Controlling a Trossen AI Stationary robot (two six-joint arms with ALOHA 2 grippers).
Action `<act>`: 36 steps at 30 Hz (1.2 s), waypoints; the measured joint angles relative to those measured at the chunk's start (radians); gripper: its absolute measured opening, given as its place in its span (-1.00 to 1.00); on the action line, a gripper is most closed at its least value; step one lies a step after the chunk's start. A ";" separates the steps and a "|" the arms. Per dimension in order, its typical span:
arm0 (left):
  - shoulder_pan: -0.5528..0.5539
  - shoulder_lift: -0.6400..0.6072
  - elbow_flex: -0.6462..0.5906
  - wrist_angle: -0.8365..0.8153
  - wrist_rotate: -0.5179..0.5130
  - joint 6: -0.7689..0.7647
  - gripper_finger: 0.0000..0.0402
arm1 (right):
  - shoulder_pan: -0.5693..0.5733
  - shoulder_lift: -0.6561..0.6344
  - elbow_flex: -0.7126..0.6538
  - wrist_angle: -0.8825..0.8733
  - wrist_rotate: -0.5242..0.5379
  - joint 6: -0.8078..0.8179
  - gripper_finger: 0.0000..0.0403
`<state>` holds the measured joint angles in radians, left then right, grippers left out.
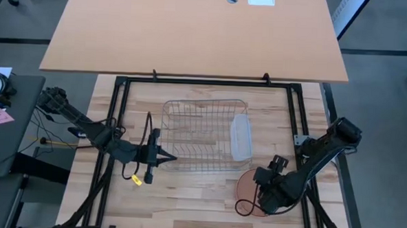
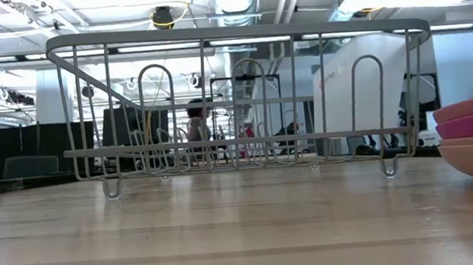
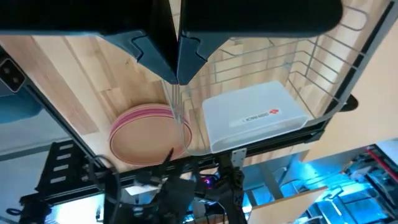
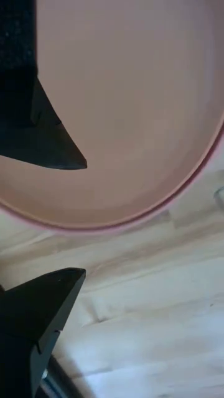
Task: Sort dishes
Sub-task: Put the brown plate in the dish rack
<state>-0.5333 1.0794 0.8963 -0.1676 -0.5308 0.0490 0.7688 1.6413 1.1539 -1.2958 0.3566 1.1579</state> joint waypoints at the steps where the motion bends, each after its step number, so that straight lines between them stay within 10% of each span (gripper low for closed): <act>1: 0.004 0.000 0.000 0.000 0.006 0.000 -1.00 | -0.004 0.000 -0.011 0.001 -0.004 -0.014 0.37; 22: 0.018 0.000 0.000 0.000 0.028 0.000 -1.00 | -0.135 0.000 -0.171 0.109 -0.047 -0.138 0.33; 36: 0.018 0.000 0.000 -0.002 0.027 0.000 -1.00 | -0.143 0.000 -0.171 0.070 -0.046 -0.137 -0.70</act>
<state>-0.5156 1.0794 0.8963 -0.1696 -0.5034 0.0490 0.6254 1.6413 0.9825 -1.2255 0.3103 1.0206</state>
